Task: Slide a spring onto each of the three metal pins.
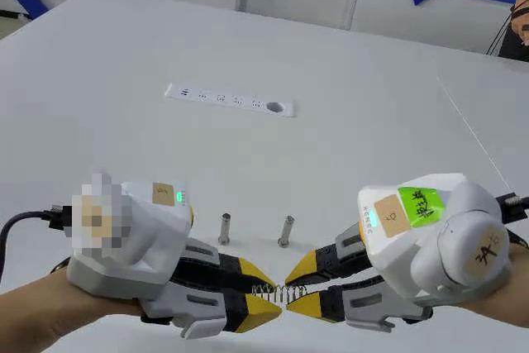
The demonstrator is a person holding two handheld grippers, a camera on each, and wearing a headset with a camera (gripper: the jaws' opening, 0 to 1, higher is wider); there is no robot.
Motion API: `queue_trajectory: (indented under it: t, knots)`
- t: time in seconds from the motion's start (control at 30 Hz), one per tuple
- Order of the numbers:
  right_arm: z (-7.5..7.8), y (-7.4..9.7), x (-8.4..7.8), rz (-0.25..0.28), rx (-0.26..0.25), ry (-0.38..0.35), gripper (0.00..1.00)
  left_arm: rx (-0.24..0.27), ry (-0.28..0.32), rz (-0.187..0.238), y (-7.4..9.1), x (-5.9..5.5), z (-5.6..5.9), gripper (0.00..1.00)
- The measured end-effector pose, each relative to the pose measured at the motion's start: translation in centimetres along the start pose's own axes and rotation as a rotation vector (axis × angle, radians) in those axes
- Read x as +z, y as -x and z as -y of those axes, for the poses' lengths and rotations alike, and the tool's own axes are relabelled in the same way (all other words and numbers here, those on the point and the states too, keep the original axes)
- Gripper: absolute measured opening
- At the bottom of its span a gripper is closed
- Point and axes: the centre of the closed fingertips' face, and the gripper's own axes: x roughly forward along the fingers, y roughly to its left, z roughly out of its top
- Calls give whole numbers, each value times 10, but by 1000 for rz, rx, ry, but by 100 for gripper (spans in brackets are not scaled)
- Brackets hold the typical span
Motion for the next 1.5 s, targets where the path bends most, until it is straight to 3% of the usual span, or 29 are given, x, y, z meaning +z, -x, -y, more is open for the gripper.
queue_trajectory:
  t: [0.37,0.63,0.9,1.17,1.4,1.5]
  knots:
    - [-1,-3,-2,-21,1,20,11,-2,-25,-19,-1,-1,1,11]
    - [4,0,2,-1,-19,26,11,8,-44,20,3,5,-1,10]
    - [6,-2,-9,-22,-22,4,18,2,-79,-17,4,0,-1,10]
    - [1,-2,-6,38,19,-89,12,-25,-61,22,6,6,3,10]
    - [3,6,1,81,26,-133,11,-24,-81,-14,3,0,2,10]
    - [5,11,10,135,26,-165,11,-22,-94,-31,1,-2,2,10]
